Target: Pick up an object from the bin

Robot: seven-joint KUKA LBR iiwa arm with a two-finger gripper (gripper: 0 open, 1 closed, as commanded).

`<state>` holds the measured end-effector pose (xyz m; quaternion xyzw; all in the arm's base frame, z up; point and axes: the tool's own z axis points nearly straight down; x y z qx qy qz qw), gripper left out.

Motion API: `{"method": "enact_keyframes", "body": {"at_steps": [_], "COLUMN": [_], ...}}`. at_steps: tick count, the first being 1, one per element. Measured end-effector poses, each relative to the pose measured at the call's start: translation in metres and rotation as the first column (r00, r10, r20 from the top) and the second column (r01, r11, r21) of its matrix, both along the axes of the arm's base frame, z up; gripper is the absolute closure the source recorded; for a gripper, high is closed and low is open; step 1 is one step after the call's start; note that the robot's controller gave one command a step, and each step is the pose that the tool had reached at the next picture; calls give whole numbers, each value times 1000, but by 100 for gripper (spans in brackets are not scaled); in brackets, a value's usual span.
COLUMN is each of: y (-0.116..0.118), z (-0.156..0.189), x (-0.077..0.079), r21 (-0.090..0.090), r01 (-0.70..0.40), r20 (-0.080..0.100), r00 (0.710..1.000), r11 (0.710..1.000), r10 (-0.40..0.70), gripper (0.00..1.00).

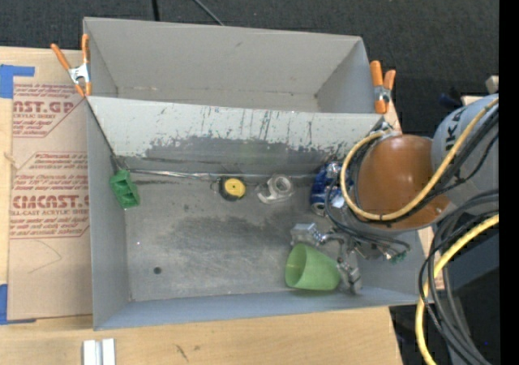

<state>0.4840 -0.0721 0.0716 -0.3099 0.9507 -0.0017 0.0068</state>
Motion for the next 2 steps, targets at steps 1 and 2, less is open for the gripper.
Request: {"method": "enact_keyframes", "body": {"at_steps": [1,2], "y": [6,39], "z": [16,-2], "x": [49,2], "r21": [0,3], "r01": [-120,-334], "r20": [-9,-13], "r00": [993,943], "r11": [993,943], "r10": [120,334], "gripper": [0,0]}}
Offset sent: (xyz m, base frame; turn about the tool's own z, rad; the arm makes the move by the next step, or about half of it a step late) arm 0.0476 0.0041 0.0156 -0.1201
